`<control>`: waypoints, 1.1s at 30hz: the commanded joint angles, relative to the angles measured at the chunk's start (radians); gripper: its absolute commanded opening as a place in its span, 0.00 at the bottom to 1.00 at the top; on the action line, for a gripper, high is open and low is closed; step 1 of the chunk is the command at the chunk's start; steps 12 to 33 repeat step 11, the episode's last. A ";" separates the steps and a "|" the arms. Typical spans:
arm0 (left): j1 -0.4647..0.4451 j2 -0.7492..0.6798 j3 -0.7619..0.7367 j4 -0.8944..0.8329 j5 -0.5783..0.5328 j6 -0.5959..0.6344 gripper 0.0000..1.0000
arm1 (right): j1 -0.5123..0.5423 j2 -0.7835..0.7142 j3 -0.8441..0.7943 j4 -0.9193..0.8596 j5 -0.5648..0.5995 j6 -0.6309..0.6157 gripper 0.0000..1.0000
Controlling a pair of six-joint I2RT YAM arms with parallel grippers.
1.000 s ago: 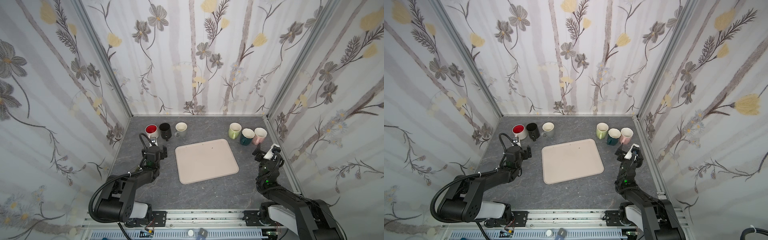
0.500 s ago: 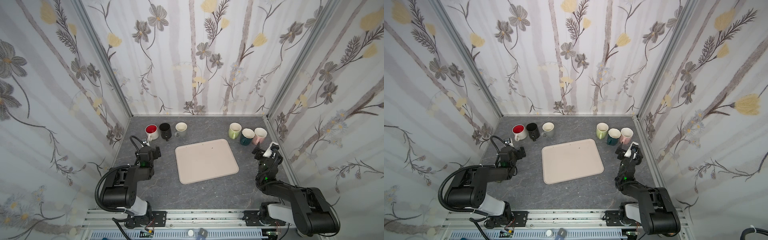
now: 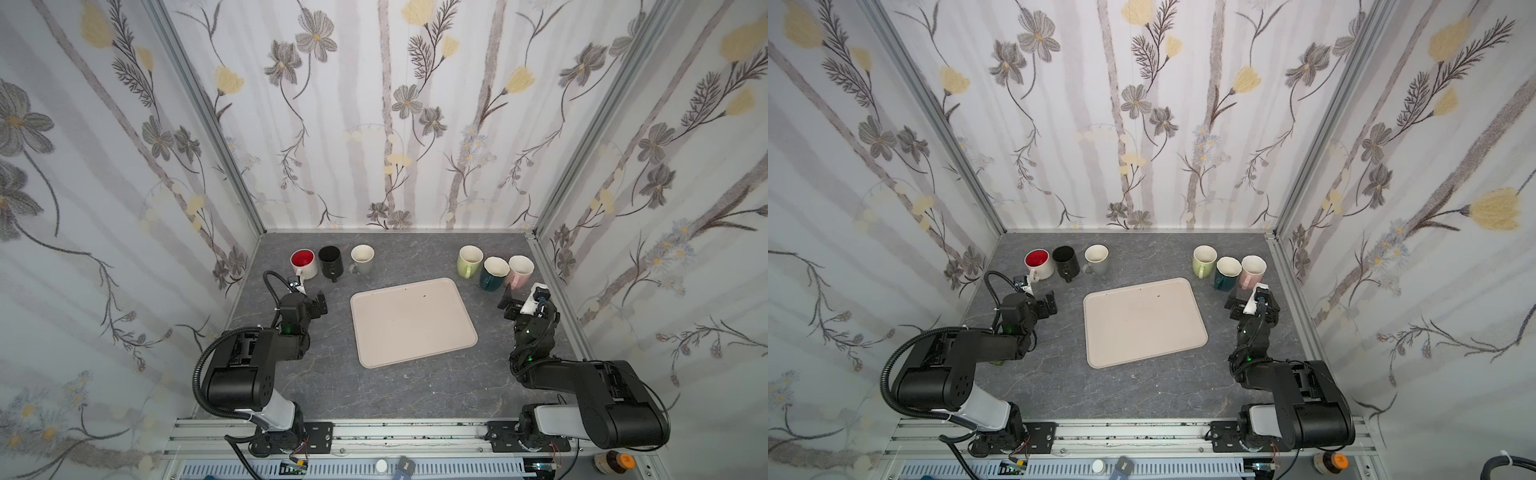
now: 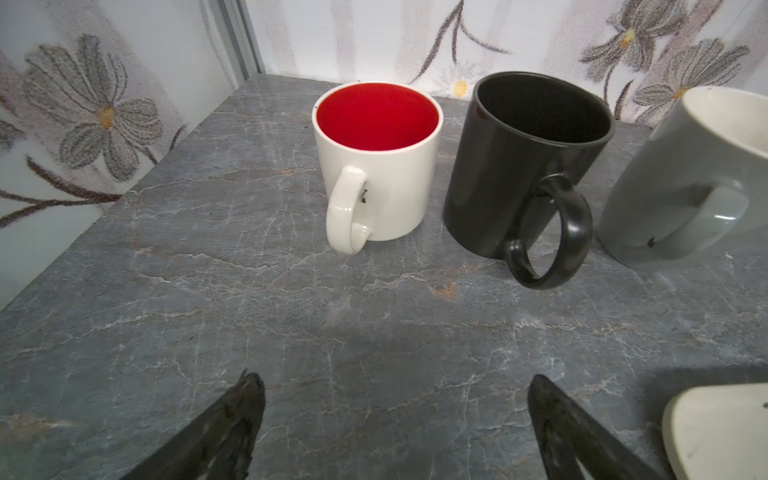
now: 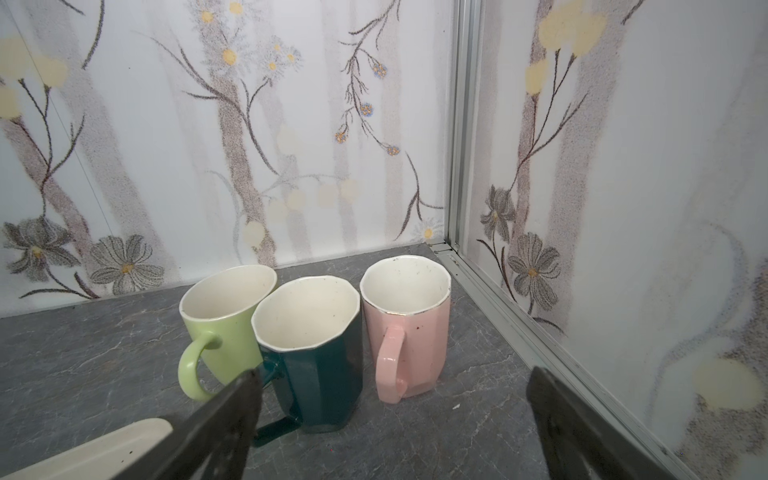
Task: Turn the mug right side up
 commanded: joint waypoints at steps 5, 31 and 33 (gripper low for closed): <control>0.001 0.002 0.001 0.048 0.024 0.020 1.00 | 0.001 0.004 0.005 0.053 -0.014 -0.016 1.00; 0.001 0.004 0.001 0.048 0.029 0.020 1.00 | 0.001 0.006 0.029 0.012 -0.003 -0.012 1.00; 0.001 0.004 0.001 0.048 0.029 0.020 1.00 | 0.001 0.006 0.029 0.012 -0.003 -0.012 1.00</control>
